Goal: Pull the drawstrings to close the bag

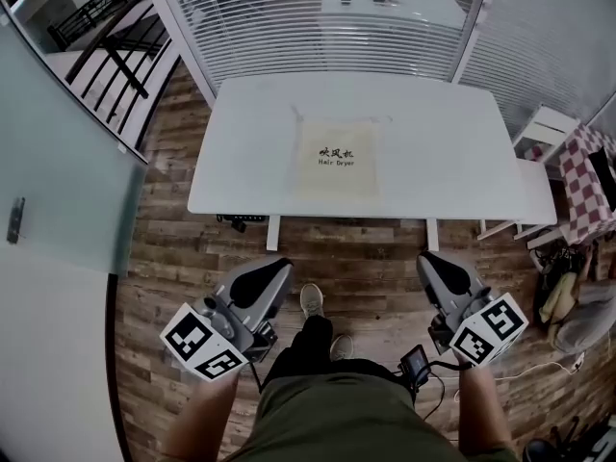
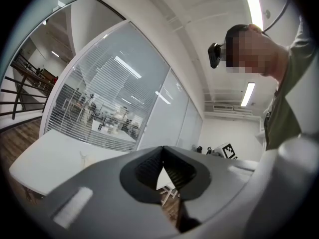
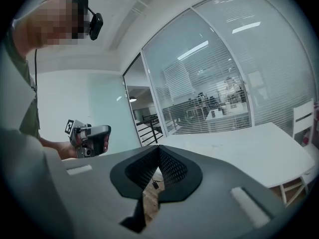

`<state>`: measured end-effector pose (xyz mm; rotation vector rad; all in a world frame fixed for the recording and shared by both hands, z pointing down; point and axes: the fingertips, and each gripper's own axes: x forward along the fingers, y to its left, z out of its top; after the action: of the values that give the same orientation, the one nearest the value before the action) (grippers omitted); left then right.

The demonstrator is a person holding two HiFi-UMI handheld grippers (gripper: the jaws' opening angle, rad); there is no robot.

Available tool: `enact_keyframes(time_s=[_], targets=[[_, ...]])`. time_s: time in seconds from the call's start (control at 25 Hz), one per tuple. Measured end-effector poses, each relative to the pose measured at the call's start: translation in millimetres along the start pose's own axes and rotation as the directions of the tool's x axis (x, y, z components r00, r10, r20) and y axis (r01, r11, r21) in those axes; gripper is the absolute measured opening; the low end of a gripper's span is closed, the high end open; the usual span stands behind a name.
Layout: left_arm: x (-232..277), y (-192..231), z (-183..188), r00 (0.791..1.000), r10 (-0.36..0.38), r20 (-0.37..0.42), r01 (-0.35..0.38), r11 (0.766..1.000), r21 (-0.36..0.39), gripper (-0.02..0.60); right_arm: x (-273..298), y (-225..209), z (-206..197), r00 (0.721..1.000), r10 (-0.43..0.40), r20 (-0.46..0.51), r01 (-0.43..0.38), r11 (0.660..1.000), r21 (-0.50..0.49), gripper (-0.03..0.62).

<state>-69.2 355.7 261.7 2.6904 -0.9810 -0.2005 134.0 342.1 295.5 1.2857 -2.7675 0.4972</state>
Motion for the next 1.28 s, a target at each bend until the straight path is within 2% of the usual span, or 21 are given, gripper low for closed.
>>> enact_keyframes(time_s=[0.16,0.36,0.6,0.8,1.28], targets=[[16.0,21.7,0.1,1.0,-0.011,-0.01,0.011,1.0,0.006,0.0,23.5,-12.3,5.1,1.0,-0.001,-0.004,0.001,1.0,0.0,0.009],[38.9,65.2,5.0,1.0,-0.025,-0.014,0.025,0.999,-0.024,0.0,62.8,-24.8,14.0,1.0,-0.003,-0.01,0.002,1.0,-0.012,0.009],[71.4,120.9,11.2,0.998,-0.06,-0.03,0.057,0.995,-0.075,0.0,112.8,-47.4,27.0,0.999,-0.039,-0.013,0.039,0.999,0.005,0.009],[91.9,167.0,18.0,0.996,-0.075,-0.052,0.071,0.995,-0.075,0.0,152.3,-61.1,40.7,0.998,-0.068,-0.014,0.068,0.998,-0.002,0.009],[114.4,247.6,19.8,0.994,-0.05,-0.093,0.041,0.995,-0.095,0.0,228.4,-83.6,64.9,0.997,-0.072,-0.035,0.071,0.997,-0.039,0.009]])
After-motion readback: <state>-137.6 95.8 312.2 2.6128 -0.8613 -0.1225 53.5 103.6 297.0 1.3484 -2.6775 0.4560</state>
